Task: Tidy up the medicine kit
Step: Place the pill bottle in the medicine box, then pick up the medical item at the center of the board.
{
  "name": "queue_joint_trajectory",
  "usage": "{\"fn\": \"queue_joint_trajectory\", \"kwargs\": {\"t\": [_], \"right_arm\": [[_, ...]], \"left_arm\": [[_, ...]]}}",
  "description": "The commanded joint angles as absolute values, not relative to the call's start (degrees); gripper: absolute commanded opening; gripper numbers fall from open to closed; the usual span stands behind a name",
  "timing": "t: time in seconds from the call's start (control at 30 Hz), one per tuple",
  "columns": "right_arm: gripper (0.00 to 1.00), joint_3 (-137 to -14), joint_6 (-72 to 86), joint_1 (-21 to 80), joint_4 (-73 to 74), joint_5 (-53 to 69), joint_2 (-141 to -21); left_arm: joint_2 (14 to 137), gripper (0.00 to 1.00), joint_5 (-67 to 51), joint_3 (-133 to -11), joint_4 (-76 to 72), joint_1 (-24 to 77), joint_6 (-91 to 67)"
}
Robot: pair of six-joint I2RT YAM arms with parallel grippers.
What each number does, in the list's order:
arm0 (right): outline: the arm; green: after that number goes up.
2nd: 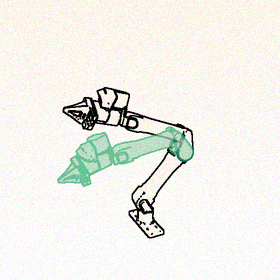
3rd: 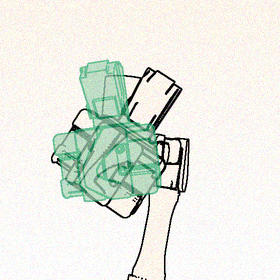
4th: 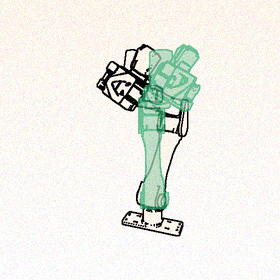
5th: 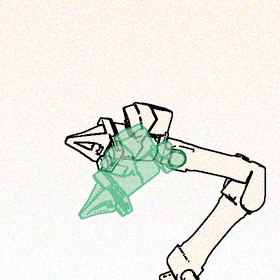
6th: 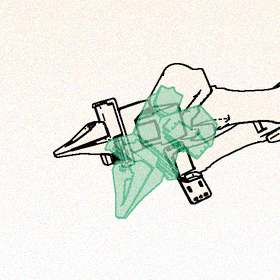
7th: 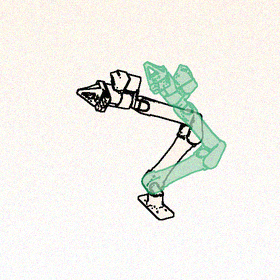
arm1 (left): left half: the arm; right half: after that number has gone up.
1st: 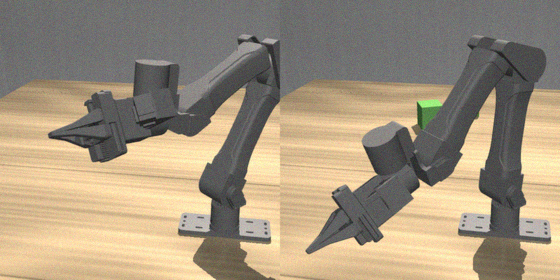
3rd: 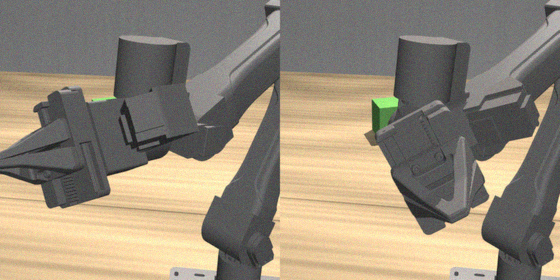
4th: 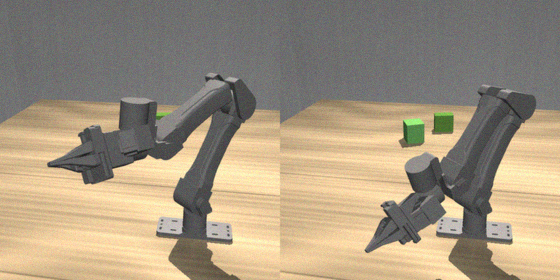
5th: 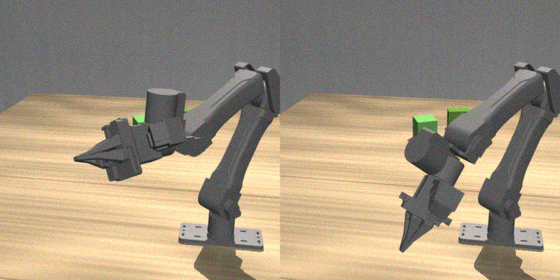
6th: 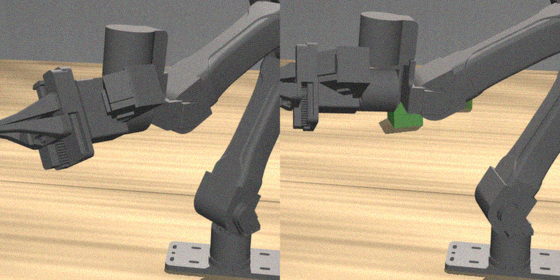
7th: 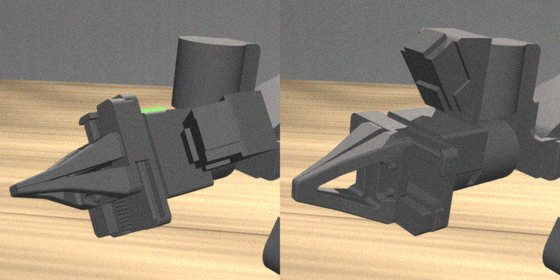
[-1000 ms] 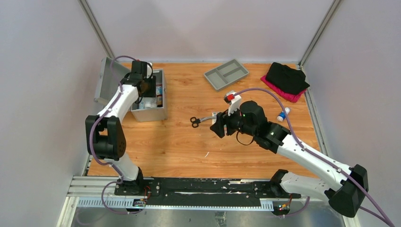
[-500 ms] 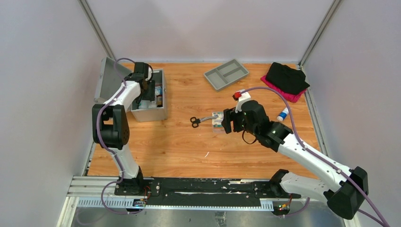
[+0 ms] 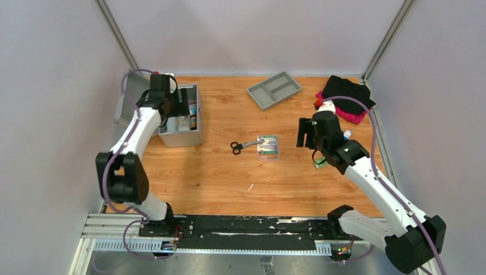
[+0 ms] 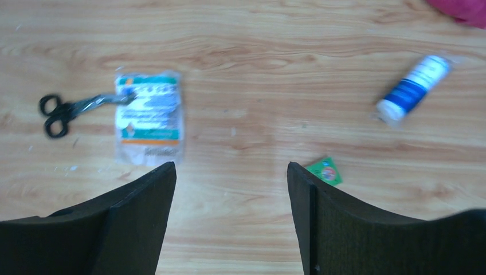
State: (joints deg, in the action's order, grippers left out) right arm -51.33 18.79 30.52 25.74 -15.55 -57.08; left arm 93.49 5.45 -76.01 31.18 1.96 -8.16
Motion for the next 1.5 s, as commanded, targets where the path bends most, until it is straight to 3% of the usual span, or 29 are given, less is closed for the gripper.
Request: {"fn": "queue_joint_trajectory", "kwargs": {"t": [0.0, 0.2, 0.73, 1.47], "right_arm": [[0.77, -54.4, 20.99, 19.77, 31.17, -14.44, -58.56], [0.79, -55.49, 29.98, 5.35, 31.73, -11.03, -64.36], [0.82, -62.45, 30.65, -9.31, 32.27, -13.58, -81.77], [0.72, -70.75, 26.98, -13.66, 30.6, -6.94, -103.2]], "left_arm": [[81.37, 0.87, 0.37, -69.18, 22.92, 1.88, -13.27], [73.62, 0.9, -2.19, -62.78, 19.61, 5.69, -14.95], [67.24, 0.91, -7.37, -60.48, 19.64, 8.44, -16.0], [66.75, 0.92, -6.78, -60.12, 19.82, 8.35, -16.15]]}}
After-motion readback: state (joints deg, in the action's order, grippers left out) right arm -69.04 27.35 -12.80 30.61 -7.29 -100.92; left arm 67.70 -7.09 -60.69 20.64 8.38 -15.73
